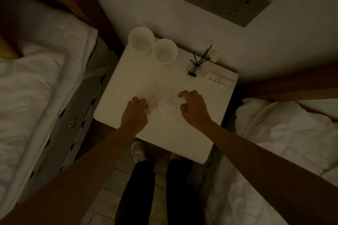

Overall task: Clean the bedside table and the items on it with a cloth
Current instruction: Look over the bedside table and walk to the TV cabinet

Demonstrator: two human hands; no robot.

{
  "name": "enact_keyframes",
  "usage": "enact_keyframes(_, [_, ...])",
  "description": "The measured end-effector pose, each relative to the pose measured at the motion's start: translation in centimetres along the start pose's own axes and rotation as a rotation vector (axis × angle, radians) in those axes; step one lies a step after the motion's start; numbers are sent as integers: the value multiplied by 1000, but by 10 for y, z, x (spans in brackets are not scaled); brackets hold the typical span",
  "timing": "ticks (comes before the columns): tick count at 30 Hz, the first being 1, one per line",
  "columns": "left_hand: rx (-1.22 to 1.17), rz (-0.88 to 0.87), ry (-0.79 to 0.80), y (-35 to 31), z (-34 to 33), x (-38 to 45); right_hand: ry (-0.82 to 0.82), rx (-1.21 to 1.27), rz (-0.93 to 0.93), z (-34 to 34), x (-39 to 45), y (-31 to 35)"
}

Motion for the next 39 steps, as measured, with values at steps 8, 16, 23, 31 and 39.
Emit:
enact_keyframes(8, [-230,-125,-124,1,1,-1,-12,32,-103,-23,1,38])
enact_keyframes(16, [-100,-335,-10,-35,-33,15,115,74,-213,-46,6,28])
enact_keyframes(23, [-174,-259,-173,-32,-23,5,153,212,-258,-30,2,10])
enact_keyframes(31, [-634,163,-358,-33,22,-31,227,212,-248,16,-25,23])
enact_keyframes(39, [-715,252,-330,-66,111,-100,269,280,-154,93,-85,94])
Point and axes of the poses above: each hand's wrist, its own x-axis towards the middle knuckle, its own z-axis out of the back of the hand, y = z × x, the point moved 6 cm from there along x, towards the middle knuckle, and after that the axes turned 12 degrees about -z, right-handed, at the moved point
